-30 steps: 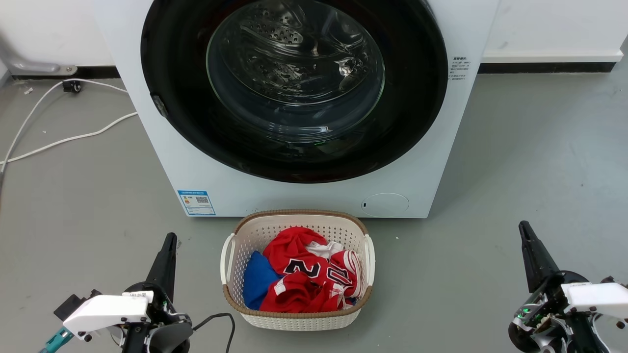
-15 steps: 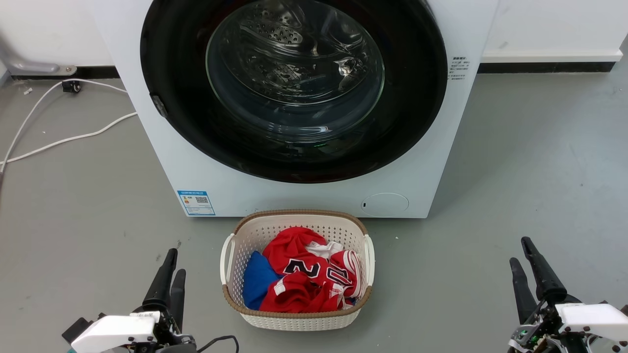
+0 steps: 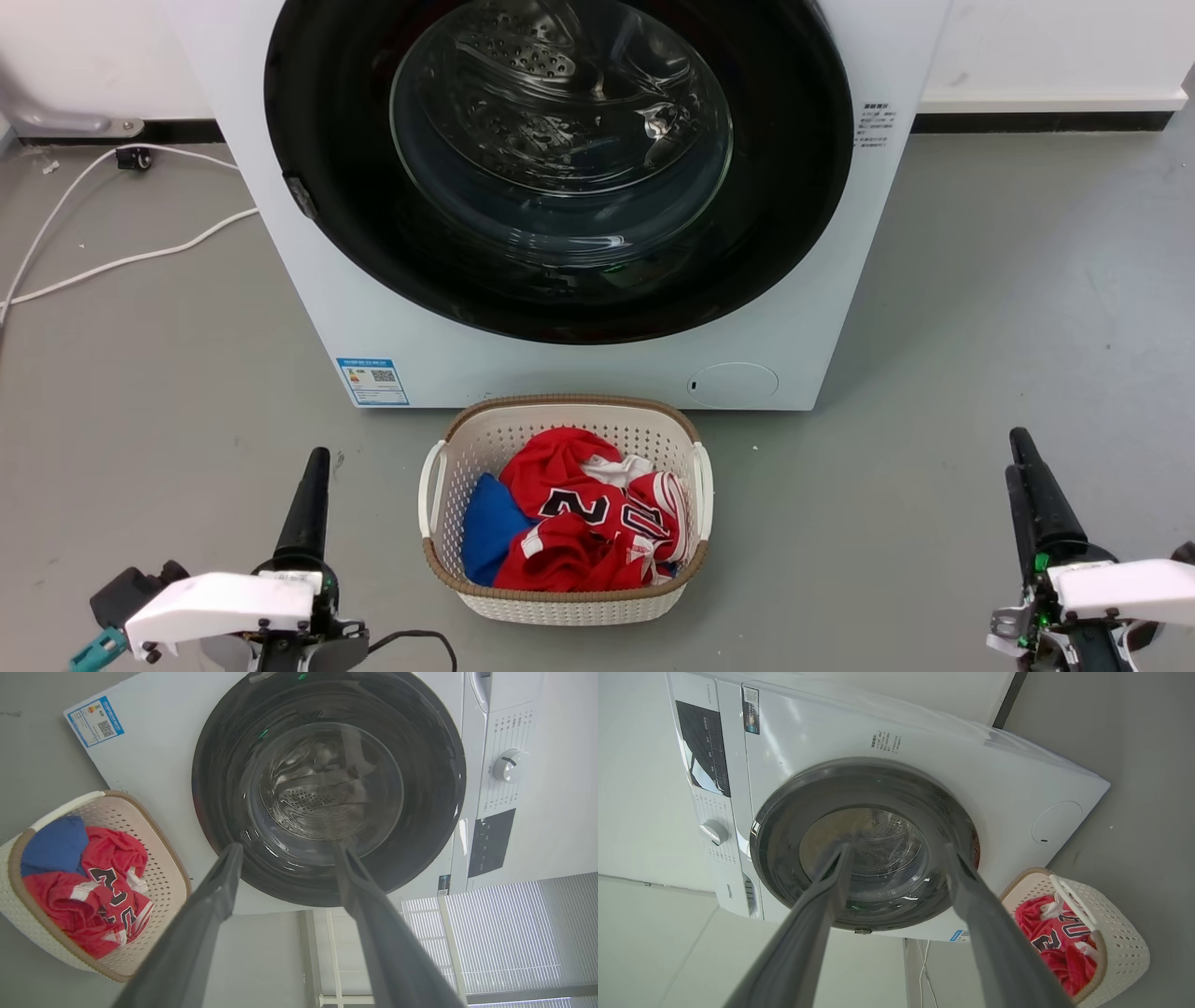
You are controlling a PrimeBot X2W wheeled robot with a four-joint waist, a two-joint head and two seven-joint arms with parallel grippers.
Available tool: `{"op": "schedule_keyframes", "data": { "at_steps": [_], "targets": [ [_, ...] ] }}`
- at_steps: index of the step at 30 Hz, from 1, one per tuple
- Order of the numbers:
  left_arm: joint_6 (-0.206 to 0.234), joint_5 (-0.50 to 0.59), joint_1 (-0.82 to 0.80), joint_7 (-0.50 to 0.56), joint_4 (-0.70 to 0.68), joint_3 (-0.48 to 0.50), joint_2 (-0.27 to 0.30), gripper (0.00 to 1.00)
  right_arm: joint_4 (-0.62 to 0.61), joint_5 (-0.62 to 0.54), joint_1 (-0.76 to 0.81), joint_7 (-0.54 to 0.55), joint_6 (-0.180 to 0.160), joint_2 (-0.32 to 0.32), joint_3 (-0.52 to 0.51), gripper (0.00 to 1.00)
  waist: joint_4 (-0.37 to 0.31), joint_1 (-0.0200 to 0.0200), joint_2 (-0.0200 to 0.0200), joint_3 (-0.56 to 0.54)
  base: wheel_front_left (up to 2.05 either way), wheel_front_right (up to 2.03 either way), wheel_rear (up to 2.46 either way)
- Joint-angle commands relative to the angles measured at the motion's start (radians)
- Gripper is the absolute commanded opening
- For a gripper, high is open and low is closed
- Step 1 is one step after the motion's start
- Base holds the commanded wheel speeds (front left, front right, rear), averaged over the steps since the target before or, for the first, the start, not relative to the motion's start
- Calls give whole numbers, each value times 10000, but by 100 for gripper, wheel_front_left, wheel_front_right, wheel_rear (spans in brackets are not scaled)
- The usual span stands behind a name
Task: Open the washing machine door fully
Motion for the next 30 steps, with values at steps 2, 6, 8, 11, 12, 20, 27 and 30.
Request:
{"op": "schedule_keyframes", "data": {
  "at_steps": [2, 6, 8, 11, 12, 20, 27, 30],
  "targets": [
    [223, 838, -135, -162, -456, -119, 19, 100, -487, -883, -60, -153, 14, -21, 12, 100, 6, 0, 0, 17, 0, 0, 0],
    [535, 2000, -87, -330, -713, -363, 20, 100, -902, -2053, -7, -322, 15, -21, 129, 100, 12, 0, 0, 33, 0, 0, 0],
    [674, 2558, -63, -413, -799, -502, 21, 100, -1085, -2625, 34, -404, 15, -21, 197, 100, 16, 0, 0, 34, 0, 0, 0],
    [877, 3276, -37, -533, -935, -683, 22, 100, -1308, -3488, 116, -524, 15, -21, 306, 100, 25, 0, 0, 25, 0, 0, 0],
    [940, 3480, -27, -572, -987, -738, 27, 100, -1363, -3790, 153, -566, 15, -21, 353, 100, 29, 0, 0, 19, 0, 0, 0],
    [1440, 4987, 80, -869, -1205, -1350, 343, 100, -1663, -5755, 361, -862, 16, -21, 540, 100, 36, 0, 0, 6, 0, 0, 0],
    [1851, 5965, 116, -1113, -1348, -1950, 625, 100, -1997, -7049, 534, -1107, 17, -21, 584, 100, 30, 0, 0, -8, 0, 0, 0],
    [2006, 6335, 114, -1212, -1410, -2169, 709, 100, -2090, -7370, 617, -1206, 17, -20, 588, 100, 37, 0, 0, -15, 0, 0, 0]
  ]
}}
